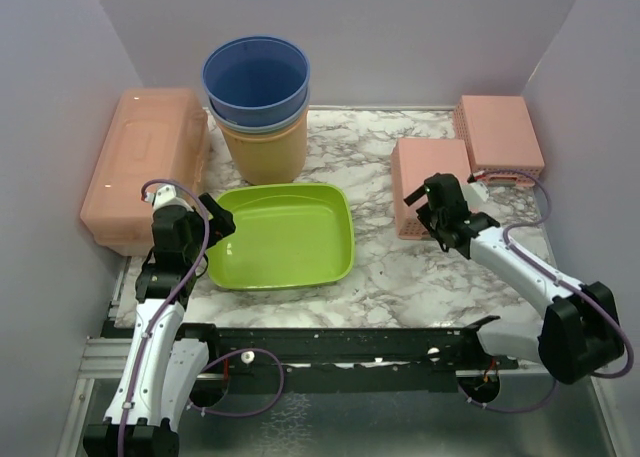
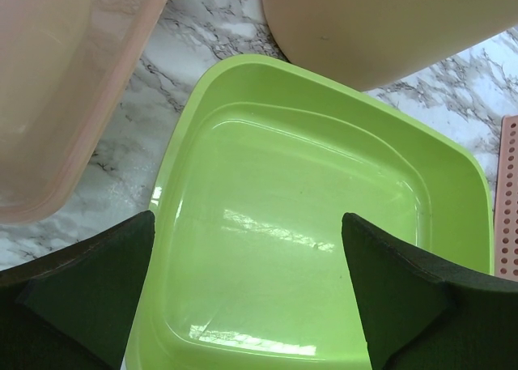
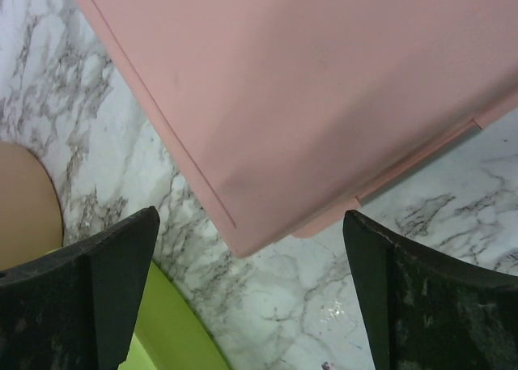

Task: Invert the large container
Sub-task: Move the container to the center of the board.

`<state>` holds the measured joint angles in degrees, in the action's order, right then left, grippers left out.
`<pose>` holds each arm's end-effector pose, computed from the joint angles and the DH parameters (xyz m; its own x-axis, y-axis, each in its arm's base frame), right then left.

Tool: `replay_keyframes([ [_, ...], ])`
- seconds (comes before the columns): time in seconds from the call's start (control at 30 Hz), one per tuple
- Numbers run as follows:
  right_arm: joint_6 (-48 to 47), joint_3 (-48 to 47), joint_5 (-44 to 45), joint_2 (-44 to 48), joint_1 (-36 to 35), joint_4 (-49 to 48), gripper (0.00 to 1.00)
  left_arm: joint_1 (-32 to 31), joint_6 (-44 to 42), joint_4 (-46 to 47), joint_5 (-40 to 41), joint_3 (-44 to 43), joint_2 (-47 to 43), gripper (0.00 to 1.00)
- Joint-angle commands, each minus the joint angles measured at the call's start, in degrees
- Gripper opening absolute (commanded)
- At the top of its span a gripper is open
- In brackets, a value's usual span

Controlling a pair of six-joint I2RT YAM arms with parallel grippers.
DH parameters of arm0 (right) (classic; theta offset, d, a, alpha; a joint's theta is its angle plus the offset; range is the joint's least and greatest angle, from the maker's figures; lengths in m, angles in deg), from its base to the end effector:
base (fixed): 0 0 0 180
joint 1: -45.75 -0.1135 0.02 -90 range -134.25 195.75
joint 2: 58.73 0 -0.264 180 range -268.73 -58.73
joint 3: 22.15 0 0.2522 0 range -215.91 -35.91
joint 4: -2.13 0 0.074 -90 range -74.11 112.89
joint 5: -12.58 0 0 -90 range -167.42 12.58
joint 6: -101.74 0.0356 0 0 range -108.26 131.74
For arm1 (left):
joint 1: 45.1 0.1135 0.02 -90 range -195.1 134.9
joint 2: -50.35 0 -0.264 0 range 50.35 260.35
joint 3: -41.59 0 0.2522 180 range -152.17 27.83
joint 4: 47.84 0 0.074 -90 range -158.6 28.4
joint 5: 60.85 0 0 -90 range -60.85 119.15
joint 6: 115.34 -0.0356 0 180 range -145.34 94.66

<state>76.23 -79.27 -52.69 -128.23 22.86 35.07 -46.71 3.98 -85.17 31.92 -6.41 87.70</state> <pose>0.2349 0.0830 0.2311 -0.3564 0.7393 -0.5713 0.5557 0.6593 0.5065 0.1559 -0.0027 0.2711 -0.3839 -0.4785 -0.7897 -0.2330 0.8778 -0.4186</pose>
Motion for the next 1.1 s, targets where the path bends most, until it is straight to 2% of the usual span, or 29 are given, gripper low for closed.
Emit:
replay_keyframes([
  [0.0,4.23,-4.62,8.13,-5.39,-0.31,-1.07,1.0,0.29,-0.73,0.72,-1.52,0.4,0.68,0.99],
  [0.1,3.97,-7.74,14.12,-9.51,-0.22,-1.25,1.0,0.29,-0.79,0.72,-1.77,0.32,0.95,0.99],
  [0.2,-1.75,-10.41,15.69,-13.43,0.14,-4.21,1.0,0.28,-0.88,0.72,-1.84,0.31,0.81,0.99],
  [0.33,-5.23,-13.9,14.61,-17.17,0.51,-3.69,1.0,0.29,-0.78,0.72,-1.55,0.4,0.56,0.99],
  [0.73,-1.66,-20.01,11.24,-26.64,2.17,-4.7,1.0,0.29,-0.92,0.72,-1.72,0.36,0.9,0.99],
  [1.07,-2.83,-25.31,5.65,-31.77,8.73,-6.62,1.0,0.29,-0.84,0.72,-1.53,0.41,0.7,0.99],
])
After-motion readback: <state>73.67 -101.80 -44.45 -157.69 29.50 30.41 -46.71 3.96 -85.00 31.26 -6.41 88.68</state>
